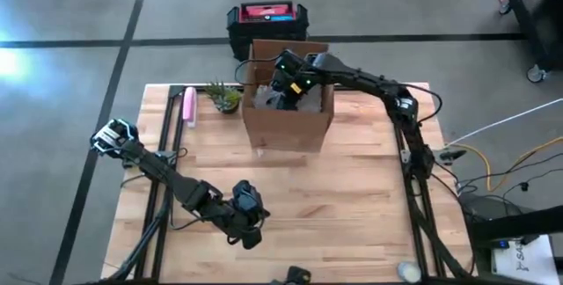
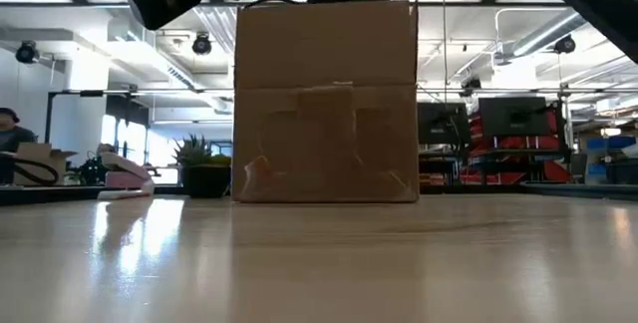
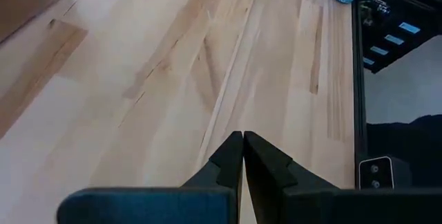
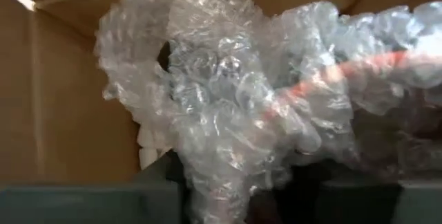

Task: Wrap mug
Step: Put the wrapped black mug into the box, then return to Home Position

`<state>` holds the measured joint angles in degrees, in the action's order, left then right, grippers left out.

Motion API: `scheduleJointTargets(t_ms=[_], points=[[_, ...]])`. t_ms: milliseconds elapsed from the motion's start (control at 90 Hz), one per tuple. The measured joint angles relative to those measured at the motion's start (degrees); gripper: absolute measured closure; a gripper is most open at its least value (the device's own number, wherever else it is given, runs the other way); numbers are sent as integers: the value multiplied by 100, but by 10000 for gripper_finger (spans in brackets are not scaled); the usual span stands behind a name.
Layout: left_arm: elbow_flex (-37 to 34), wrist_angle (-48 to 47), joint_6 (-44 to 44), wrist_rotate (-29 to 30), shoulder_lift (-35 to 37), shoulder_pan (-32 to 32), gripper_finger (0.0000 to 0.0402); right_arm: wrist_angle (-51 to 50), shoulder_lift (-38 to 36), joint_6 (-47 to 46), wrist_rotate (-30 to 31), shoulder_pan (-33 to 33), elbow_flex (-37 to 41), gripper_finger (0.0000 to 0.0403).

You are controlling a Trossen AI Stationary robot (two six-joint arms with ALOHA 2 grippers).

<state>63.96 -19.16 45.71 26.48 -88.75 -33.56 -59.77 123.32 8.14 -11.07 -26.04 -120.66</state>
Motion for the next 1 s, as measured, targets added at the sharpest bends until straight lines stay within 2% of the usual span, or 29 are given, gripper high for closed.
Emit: scheduleJointTargets(t_ms=[200,322,456,822,1000], points=[[0,4,0,0,0,0,402,-58,-175,17,-28,13,-99,187],[0,3,0,0,-2,0,402,-155,-438,49,73,26,-362,171],[0,3,-21,102,-2,0,402,-83,-1074,186,189,24,-645,165],[-2,-20,-457,326,61,12,402,-673,-2566,377,186,68,-585,192],[-2,-125,-906,364,337,106,402,-1233,-3234,286,165,247,-68,216]])
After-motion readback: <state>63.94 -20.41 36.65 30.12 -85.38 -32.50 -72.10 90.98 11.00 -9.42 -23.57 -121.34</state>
